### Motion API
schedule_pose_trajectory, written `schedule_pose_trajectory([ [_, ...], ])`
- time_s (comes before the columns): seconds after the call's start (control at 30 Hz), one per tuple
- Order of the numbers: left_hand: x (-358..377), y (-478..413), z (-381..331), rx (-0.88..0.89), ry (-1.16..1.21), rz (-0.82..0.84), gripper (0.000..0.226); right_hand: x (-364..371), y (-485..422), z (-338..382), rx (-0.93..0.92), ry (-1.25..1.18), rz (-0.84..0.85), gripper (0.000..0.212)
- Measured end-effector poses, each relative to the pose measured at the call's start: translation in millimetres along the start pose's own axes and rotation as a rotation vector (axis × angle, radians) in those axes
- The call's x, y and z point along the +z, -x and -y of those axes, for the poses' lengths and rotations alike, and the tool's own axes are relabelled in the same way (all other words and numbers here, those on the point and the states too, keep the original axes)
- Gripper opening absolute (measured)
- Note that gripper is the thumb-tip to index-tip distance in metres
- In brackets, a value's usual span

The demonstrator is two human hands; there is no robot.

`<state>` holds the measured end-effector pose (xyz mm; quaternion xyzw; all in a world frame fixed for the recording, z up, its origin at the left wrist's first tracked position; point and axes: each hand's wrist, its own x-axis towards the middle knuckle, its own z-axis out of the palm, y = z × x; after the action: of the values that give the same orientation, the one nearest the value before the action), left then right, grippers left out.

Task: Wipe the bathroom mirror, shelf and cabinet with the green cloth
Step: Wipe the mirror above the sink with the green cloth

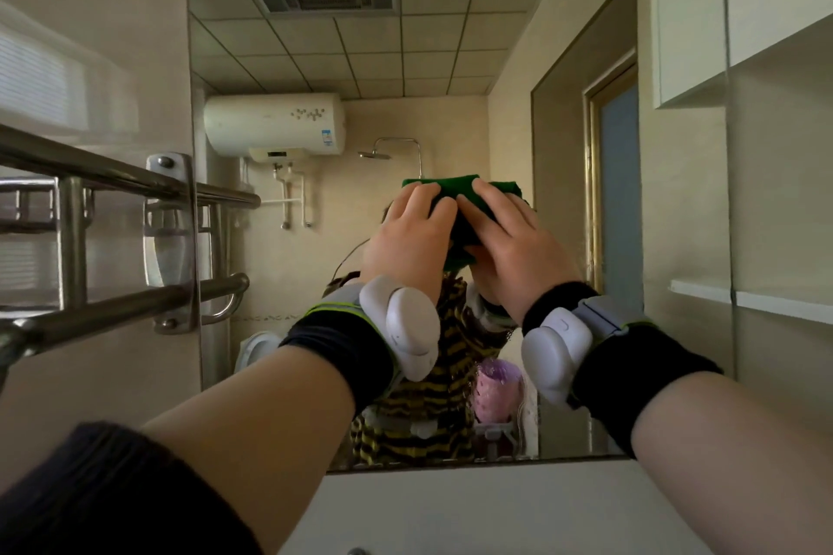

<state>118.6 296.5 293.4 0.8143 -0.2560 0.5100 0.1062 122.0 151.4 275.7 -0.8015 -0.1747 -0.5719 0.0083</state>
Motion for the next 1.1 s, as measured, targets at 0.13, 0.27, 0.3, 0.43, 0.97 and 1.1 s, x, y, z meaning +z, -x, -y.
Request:
schedule_pose_trajectory([
  [0.13, -1.4, -18.6, -15.2, 0.005, 0.006, -0.035, 0.035, -9.4, -10.1, -16.8, 0.041, 0.019, 0.005, 0.058],
  [0.27, 1.4, -23.8, -20.7, -0.01, -0.013, -0.037, 0.036, -12.1, -12.7, -23.9, 0.053, 0.02, 0.032, 0.056],
  [0.3, 2.2, -23.7, -21.0, -0.011, -0.022, -0.038, 0.037, -11.5, -12.1, -23.6, 0.057, 0.008, 0.029, 0.055],
  [0.43, 3.0, -20.3, -21.3, -0.008, -0.023, -0.042, 0.038, -8.6, -8.9, -20.8, 0.059, -0.035, -0.029, 0.054],
  [0.97, 25.0, 1.9, -48.3, -0.008, -0.005, 0.008, 0.035, -18.3, 30.5, -46.4, -0.014, -0.022, 0.048, 0.055],
  [1.1, 21.4, -4.7, -52.9, -0.016, 0.005, 0.03, 0.036, -22.5, 22.9, -53.7, -0.037, -0.001, 0.082, 0.056],
])
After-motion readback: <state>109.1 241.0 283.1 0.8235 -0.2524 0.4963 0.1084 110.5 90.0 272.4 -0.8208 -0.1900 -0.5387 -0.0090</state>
